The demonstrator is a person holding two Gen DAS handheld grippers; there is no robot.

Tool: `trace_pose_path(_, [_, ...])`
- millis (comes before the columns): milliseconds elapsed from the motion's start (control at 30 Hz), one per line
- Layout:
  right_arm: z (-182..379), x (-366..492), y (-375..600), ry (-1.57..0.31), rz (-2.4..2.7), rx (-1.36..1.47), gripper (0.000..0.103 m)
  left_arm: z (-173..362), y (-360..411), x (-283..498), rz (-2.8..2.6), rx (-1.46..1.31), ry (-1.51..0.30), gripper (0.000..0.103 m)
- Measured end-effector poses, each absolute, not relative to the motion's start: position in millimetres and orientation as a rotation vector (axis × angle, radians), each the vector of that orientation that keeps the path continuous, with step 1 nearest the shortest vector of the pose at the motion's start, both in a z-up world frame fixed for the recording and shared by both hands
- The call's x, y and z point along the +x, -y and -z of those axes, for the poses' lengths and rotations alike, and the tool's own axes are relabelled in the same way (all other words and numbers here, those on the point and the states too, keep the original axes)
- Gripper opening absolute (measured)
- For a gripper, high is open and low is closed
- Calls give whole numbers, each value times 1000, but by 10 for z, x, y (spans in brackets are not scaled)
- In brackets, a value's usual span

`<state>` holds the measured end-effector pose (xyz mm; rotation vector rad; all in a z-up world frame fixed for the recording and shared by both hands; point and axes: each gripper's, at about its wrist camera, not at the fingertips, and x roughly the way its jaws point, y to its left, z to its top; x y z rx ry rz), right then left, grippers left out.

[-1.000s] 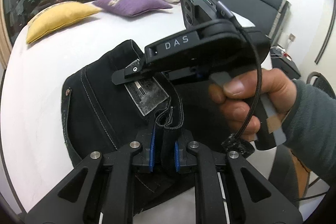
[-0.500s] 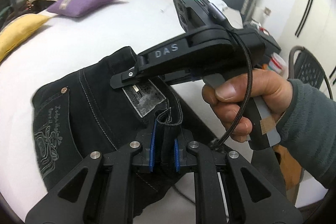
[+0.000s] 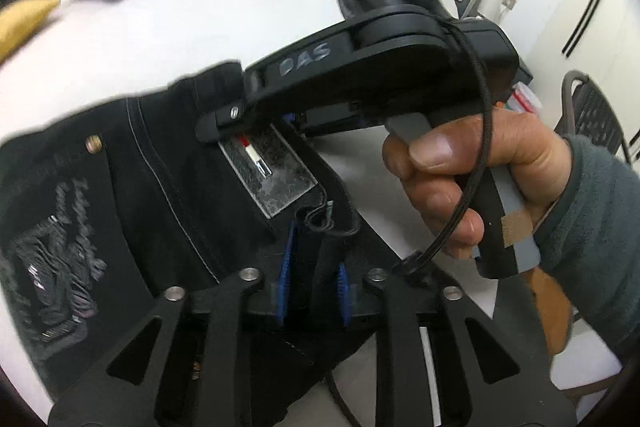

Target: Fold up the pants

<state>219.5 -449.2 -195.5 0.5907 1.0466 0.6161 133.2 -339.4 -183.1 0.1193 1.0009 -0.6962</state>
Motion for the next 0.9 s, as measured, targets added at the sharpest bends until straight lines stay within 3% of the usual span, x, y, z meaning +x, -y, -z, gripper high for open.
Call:
trace_pose_path(33, [1963, 2179, 4528, -1036, -617, 605, 15, 1831, 3373, 1332, 707, 98, -1014, 34])
trace_pose_path(67, [1954, 2162, 4550, -1028, -613, 606, 17, 1824, 3338, 1321, 721, 74, -1030, 54])
trace_pose_path(100, [1933, 2143, 4571, -1020, -606, 603, 22, 1792, 3296, 1293, 735, 50, -1042, 60])
trace_pose_path(200, [1819, 2084, 4666, -1006, -556, 599, 40, 1562, 3000, 1130, 782, -29, -1005, 62])
trace_pose_path(300, [1580, 1949, 4805, -965, -462, 589, 48, 1371, 2592, 1075, 753, -86, -953, 71])
trace_pose_path(500, [1183, 1369, 4585, -825, -656, 674, 48, 1423, 1762, 1338, 563, -161, -933, 72])
trace_pose_path(667, [1784, 1115, 4260, -1025, -619, 648, 48, 1671, 1608, 1388, 512, -106, -974, 72])
trace_pose_path(733, [2057, 1049, 4376, -1051, -571, 693, 22, 1837, 1699, 1341, 490, -55, -997, 72])
trace_pose_path(767, [2125, 1014, 4474, -1051, -530, 720, 0, 1908, 1688, 1314, 475, -46, -989, 72])
trace_pose_path(900, [2037, 863, 4689, -1024, -466, 722, 0, 1911, 1662, 1276, 479, -39, -982, 72])
